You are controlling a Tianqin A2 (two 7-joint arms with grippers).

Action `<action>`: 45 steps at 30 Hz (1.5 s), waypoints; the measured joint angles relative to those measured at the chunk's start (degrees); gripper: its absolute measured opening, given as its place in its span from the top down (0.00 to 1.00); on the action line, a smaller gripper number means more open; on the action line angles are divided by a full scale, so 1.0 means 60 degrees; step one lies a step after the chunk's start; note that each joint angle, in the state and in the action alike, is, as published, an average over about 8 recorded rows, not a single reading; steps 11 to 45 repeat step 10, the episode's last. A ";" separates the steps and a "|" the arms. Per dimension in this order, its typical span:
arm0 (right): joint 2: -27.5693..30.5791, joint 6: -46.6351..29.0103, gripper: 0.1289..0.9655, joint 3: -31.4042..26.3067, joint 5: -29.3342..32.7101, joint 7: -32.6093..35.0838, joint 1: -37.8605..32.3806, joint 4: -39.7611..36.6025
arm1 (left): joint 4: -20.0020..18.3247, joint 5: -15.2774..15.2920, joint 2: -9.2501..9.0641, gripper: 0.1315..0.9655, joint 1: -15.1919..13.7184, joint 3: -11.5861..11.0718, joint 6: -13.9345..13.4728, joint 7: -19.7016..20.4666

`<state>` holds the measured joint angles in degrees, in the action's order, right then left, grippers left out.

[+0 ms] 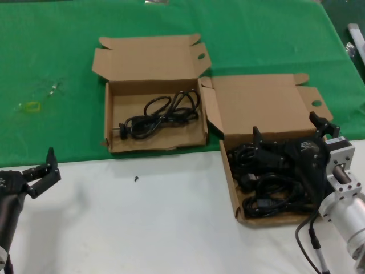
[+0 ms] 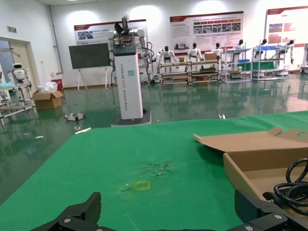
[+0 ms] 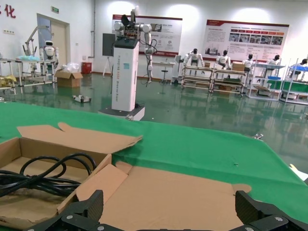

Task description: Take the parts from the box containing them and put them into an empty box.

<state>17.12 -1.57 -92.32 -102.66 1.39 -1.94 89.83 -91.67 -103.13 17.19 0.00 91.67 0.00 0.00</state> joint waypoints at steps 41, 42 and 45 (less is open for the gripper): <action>0.0000 0.0000 0.00 0.0000 0.0000 0.0000 0.0000 0.0000 | 0.0000 0.0000 0.0000 0.00 0.0000 0.0000 0.0000 0.0000; 0.0000 0.0000 0.00 0.0000 0.0000 0.0000 0.0000 0.0000 | 0.0000 0.0000 0.0000 0.00 0.0000 0.0000 0.0000 0.0000; 0.0000 0.0000 0.00 0.0000 0.0000 0.0000 0.0000 0.0000 | 0.0000 0.0000 0.0000 0.00 0.0000 0.0000 0.0000 0.0000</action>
